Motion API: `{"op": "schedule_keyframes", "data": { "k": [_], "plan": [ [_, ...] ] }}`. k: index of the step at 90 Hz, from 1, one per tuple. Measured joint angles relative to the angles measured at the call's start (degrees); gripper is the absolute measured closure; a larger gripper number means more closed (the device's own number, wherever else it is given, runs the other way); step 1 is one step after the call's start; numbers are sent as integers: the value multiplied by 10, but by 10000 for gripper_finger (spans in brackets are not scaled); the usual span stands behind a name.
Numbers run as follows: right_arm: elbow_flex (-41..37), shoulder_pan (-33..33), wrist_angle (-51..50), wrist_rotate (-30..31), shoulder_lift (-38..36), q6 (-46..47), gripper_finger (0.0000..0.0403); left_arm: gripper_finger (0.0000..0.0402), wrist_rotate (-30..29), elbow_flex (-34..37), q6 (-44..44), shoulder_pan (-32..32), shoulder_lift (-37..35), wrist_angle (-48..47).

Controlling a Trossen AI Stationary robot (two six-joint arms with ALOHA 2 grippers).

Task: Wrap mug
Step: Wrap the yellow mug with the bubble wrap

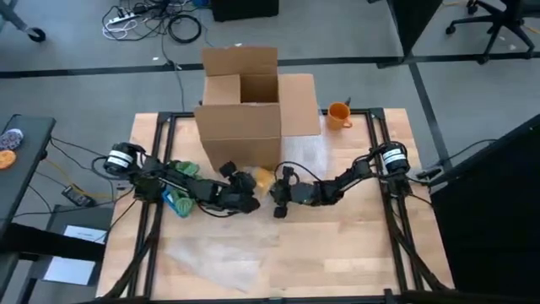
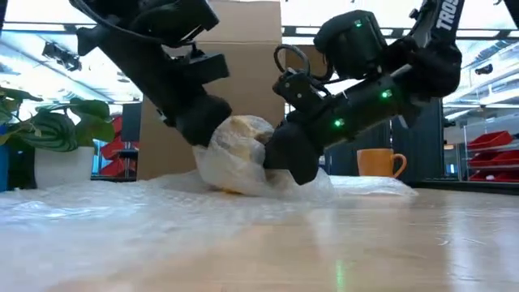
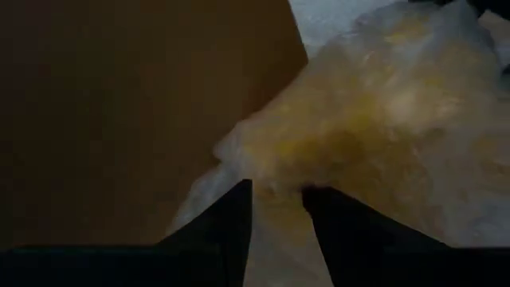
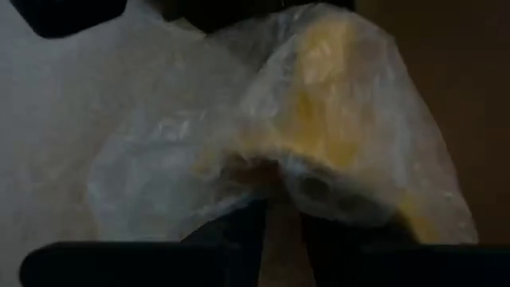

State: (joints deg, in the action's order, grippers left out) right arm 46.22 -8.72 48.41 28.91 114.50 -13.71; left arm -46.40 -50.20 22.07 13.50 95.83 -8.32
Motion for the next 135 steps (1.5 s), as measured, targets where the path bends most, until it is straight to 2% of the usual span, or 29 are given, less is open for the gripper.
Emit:
{"op": "schedule_keyframes", "data": {
  "k": [17, 41, 53, 57, 66, 75, 83, 90, 99, 122, 135],
  "plan": [
    [1, -35, 0, 28, 0, -10, 344, 285, 32, -37, -19, 18, 1, 7],
    [2, -106, -1, 100, 1, -12, 344, 285, 72, -44, 50, 70, 1, 12],
    [4, -143, 4, 126, 1, -12, 344, 285, 87, -79, 68, 110, 1, -73],
    [5, -149, 11, 136, 1, -12, 344, 285, 74, -99, 70, 119, 2, -132],
    [6, -153, 12, 144, 0, -5, 344, 285, 5, -142, 83, 127, 2, -254],
    [6, -151, 9, 143, 0, -1, 344, 285, -44, -156, 103, 120, 1, -325],
    [5, -144, 7, 141, 0, -1, 344, 285, -50, -144, 130, 107, 1, -348],
    [5, -138, 2, 141, 0, 3, 344, 285, -38, -114, 148, 92, 1, -334],
    [5, -128, 0, 134, 0, 12, 344, 285, -26, -63, 151, 77, 3, -265],
    [3, -88, -20, 83, 6, 30, 344, 285, 10, 53, 73, 36, 2, 34],
    [14, -64, -13, 67, 26, 17, 344, 285, 20, 61, 41, 28, 2, 78]
  ]
}}
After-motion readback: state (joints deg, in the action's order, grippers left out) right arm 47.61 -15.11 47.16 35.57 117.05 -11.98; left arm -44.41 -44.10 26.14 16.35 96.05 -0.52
